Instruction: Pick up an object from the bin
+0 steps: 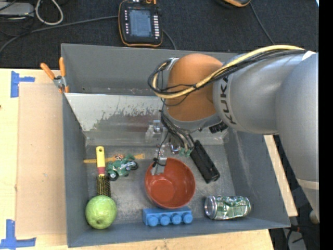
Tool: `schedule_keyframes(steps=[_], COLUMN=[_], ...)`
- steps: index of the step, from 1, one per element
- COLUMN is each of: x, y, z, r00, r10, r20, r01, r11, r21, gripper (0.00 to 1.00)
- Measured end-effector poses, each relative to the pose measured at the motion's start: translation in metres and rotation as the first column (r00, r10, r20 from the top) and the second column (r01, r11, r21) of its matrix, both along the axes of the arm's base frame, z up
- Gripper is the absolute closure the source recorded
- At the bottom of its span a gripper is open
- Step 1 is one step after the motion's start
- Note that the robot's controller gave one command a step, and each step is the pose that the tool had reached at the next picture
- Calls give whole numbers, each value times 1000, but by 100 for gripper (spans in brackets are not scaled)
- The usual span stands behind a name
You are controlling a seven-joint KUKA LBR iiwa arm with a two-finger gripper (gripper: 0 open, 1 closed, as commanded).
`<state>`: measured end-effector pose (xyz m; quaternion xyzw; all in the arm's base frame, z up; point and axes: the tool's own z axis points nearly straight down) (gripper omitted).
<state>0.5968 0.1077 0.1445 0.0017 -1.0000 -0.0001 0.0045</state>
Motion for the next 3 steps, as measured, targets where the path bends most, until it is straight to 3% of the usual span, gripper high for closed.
schedule_keyframes(steps=[1, 2, 3], x=[2, 11, 12], y=[-1, -14, -15], z=[5, -35, -36], r00=[1000, 968, 967], r10=[-3, 252, 256], r20=[8, 2, 3], r01=[3, -252, -256], r11=[1000, 968, 967], r21=[1, 2, 3], gripper=[0, 0, 100])
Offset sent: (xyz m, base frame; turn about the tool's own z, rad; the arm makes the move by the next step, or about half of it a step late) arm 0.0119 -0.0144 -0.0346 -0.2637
